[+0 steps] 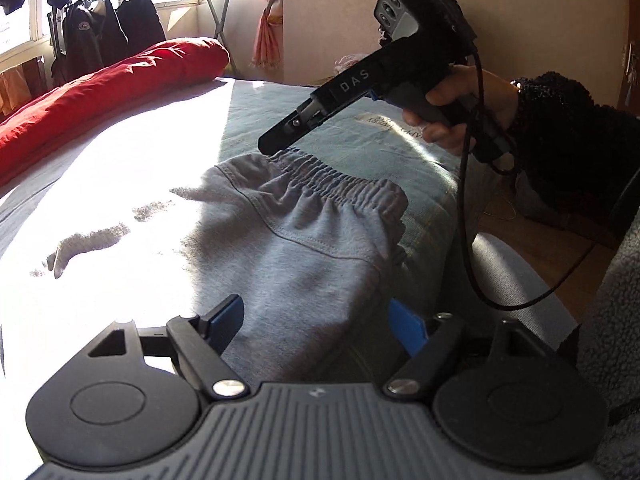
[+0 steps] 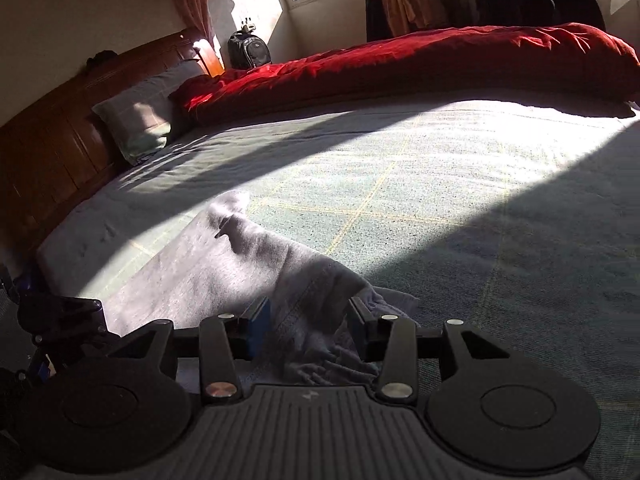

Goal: Fold clothes

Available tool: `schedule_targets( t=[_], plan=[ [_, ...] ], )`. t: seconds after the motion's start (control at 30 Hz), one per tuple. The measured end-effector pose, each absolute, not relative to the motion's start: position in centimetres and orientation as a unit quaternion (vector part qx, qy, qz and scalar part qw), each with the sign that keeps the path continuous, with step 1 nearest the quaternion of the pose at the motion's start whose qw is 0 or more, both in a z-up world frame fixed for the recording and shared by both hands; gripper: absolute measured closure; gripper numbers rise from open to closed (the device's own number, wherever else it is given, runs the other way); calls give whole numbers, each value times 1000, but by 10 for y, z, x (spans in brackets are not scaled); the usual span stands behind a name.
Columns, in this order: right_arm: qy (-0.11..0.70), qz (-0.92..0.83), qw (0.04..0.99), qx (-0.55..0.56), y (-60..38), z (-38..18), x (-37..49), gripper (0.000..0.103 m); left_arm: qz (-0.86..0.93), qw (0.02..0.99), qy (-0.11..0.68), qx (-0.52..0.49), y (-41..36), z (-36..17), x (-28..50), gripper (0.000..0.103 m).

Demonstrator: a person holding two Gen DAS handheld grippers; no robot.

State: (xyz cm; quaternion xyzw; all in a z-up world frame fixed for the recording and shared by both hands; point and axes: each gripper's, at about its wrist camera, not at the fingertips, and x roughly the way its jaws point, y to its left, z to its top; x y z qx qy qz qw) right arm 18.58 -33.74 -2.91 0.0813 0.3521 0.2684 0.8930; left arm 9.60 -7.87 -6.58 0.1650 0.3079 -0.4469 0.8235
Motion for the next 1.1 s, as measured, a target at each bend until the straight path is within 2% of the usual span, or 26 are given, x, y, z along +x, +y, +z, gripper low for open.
schedule_targets(
  t=[0.13,0.27,0.33,0.43,0.63,0.73,0.83,0.97,1.03,1.1],
  plan=[
    [345,252,891,154,-366,-61,203,56,-443,823,316,163,-79,-75,98,23],
    [336,260,888,175,-374,-82,208,52,-442,823,325,147,-78,-74,102,22],
    [336,260,886,185,-377,-89,211,40,-440,823,328,146,-78,-74,103,22],
    [331,265,883,203,-378,-91,210,41,-435,825,329,152,-81,-74,102,22],
    [288,281,905,140,-358,-71,177,40,-428,827,331,152,-83,-74,100,21],
    [298,297,887,192,-369,-81,181,36,-429,827,331,150,-84,-75,101,20],
    [332,286,863,250,-384,-100,197,37,-428,828,330,150,-83,-75,101,20],
    [300,312,847,309,-393,-101,198,38,-429,828,329,149,-82,-75,101,20],
    [290,327,840,320,-395,-100,198,36,-429,828,329,149,-82,-75,102,20],
    [328,306,840,305,-393,-107,205,37,-430,828,329,148,-83,-76,102,20]
  ],
)
